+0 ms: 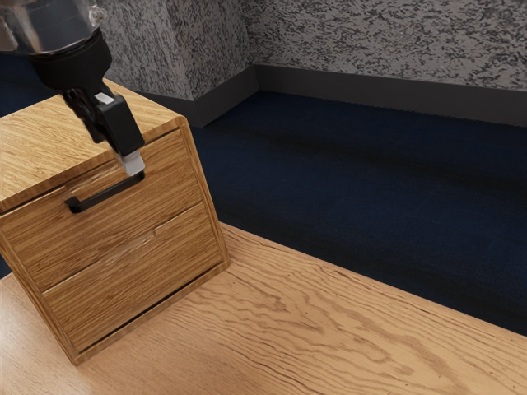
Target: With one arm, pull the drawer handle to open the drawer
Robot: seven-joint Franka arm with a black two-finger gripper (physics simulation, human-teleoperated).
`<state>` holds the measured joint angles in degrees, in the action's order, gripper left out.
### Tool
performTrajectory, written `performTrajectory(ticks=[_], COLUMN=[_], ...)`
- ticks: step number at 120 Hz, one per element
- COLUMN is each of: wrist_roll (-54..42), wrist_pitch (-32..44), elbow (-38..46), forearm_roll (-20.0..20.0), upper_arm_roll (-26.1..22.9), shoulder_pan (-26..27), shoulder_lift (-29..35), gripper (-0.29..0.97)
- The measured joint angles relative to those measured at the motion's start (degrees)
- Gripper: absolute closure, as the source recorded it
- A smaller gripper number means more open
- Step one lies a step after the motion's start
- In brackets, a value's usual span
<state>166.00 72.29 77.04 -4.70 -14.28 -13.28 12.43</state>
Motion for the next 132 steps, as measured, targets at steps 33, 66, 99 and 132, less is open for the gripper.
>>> performTrajectory(ticks=[33, 66, 99, 132], wrist_roll=[0.00, 0.00, 0.00, 0.00], wrist_pitch=[1.12, 4.59, 7.98, 16.48], elbow=[0.34, -0.39, 0.00, 17.57], forearm_roll=[-0.70, 1.18, 1.15, 1.81], upper_arm_roll=[1.15, 1.04, 3.14, 11.11], shoulder_pan=[-0.16, -1.02, -2.00, 3.33], shoulder_lift=[-1.10, -5.61, -8.07, 0.28], gripper=[0.00, 0.00, 0.00, 0.00])
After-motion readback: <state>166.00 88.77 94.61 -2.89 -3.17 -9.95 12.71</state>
